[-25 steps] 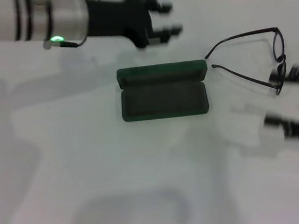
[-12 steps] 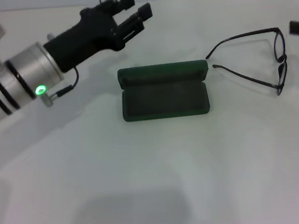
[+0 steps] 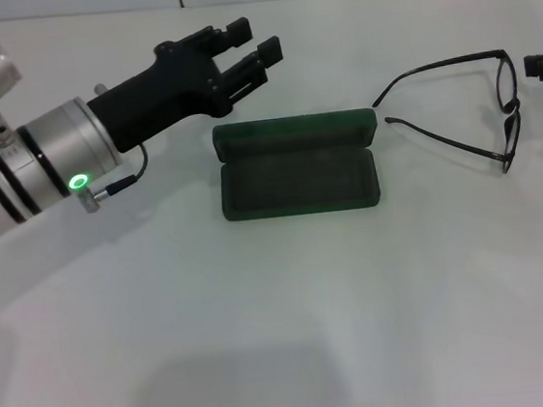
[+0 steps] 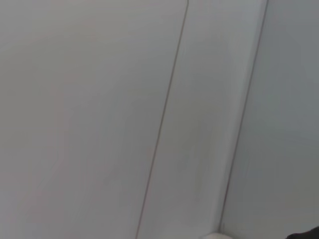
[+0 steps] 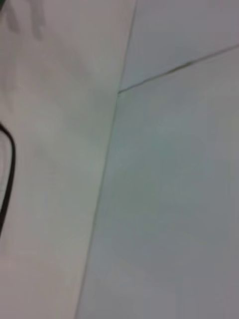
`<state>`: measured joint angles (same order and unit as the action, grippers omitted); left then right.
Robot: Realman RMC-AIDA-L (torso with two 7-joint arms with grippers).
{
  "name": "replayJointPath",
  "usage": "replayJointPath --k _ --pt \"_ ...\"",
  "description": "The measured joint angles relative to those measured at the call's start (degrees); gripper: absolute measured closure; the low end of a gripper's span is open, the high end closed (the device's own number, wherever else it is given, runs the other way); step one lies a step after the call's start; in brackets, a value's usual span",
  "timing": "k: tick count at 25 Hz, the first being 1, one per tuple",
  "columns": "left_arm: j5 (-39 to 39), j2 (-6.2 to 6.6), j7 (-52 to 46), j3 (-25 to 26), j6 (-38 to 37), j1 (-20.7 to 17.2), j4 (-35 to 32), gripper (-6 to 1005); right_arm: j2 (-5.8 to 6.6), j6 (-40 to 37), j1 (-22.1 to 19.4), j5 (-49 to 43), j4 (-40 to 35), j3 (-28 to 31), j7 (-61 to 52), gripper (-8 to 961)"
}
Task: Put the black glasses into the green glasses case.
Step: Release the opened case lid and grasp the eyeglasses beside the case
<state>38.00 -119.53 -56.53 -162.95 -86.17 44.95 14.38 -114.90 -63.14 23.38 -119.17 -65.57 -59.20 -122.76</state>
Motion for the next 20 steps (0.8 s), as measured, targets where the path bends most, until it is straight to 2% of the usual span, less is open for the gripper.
replayJointPath --k 8,13,17,20 --pt "-4.67 0.07 -0.67 0.0 2.58 3.79 -0.04 483 -0.21 -1.62 5.88 -10.48 0.59 -0.29 -12.19 291" --pt "-7.77 -0.05 -0.66 0.0 5.21 6.39 -0.46 483 -0.21 -2.62 11.84 -16.77 5.4 -0.4 -20.09 291" --pt "-8.49 -0.25 -0.04 -0.01 5.55 7.02 -0.64 483 -0.27 -2.45 16.02 -21.12 9.86 -0.38 -23.94 291" --pt "-7.79 -0.22 0.06 0.0 5.54 6.8 -0.66 483 -0.37 -2.22 16.76 -22.06 10.58 -0.58 -25.04 290"
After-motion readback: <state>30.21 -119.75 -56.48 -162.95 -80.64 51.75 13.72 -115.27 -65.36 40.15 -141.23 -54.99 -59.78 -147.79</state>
